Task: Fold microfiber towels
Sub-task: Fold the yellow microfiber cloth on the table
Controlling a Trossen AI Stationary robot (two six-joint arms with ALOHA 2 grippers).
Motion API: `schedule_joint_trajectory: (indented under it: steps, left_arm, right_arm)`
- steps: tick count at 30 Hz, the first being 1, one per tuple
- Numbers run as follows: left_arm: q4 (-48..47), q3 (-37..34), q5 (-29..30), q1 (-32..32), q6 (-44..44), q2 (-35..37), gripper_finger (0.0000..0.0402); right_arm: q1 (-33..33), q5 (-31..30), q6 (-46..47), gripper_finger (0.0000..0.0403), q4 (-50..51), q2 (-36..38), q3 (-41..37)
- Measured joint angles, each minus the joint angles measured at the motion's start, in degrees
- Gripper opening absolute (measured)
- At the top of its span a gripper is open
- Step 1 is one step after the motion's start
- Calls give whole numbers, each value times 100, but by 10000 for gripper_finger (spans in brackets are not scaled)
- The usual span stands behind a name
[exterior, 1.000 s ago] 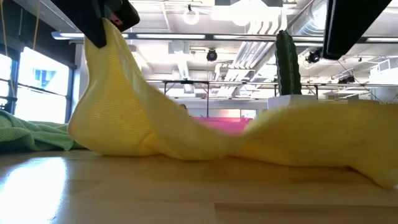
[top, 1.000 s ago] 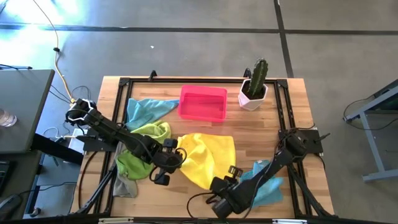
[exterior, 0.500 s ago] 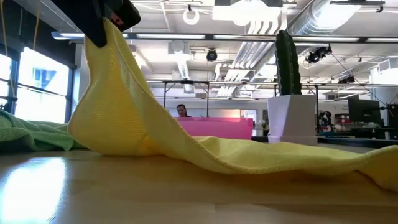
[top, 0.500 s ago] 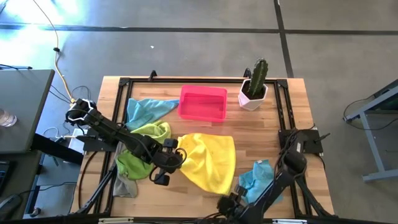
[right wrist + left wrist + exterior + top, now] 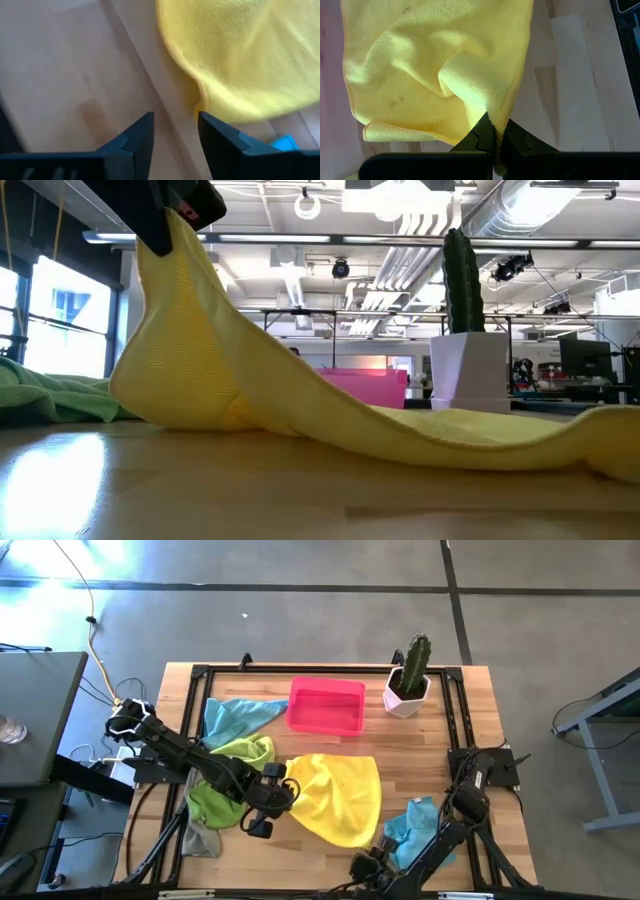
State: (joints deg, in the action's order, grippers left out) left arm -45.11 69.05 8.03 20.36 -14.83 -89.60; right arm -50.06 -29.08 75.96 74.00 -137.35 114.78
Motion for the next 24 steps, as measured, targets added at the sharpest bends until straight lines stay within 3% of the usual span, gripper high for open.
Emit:
schedule_joint_trajectory:
  steps: [7,12,24]
  left_arm:
    - [1,1,1,0,58,0,0]
    - [1,1,3,-2,161,0,0]
    - [21,3,14,-9,282,0,0]
  right_arm:
    - [-184,-567,501,129,511,22,244]
    - [-136,-375,522,129,6,19,-190]
    - [168,-643,486,129,55,16,-532]
